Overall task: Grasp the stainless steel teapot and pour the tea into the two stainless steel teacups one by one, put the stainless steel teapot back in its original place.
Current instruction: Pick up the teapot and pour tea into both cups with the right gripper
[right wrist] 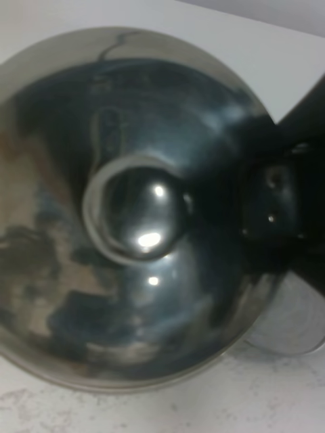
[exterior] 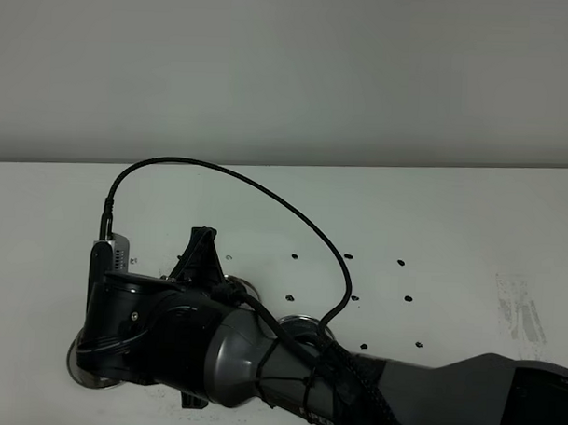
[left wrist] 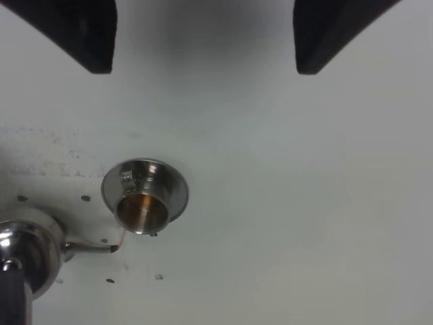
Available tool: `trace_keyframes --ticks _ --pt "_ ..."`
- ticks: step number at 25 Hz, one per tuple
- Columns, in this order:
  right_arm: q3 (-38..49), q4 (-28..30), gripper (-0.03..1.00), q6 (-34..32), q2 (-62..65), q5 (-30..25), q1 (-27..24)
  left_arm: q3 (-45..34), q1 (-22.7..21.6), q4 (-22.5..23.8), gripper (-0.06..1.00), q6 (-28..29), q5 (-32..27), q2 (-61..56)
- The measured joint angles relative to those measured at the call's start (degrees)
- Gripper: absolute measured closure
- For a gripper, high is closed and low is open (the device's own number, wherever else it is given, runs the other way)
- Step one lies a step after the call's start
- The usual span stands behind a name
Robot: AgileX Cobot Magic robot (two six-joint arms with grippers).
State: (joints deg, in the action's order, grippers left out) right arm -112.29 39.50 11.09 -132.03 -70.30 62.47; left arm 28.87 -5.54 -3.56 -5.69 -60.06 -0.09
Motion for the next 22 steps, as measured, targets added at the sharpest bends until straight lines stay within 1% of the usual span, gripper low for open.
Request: trace_keyframes --ticks 6,22 --pt "0.00 1.33 0.76 0.00 0.00 -0.05 0.16 0.00 0.00 0.00 0.33 0.00 0.00 0.00" --pt "0.69 1.54 0.76 0.00 0.00 -0.05 0.40 0.00 0.00 0.00 0.33 0.00 0.00 0.00"
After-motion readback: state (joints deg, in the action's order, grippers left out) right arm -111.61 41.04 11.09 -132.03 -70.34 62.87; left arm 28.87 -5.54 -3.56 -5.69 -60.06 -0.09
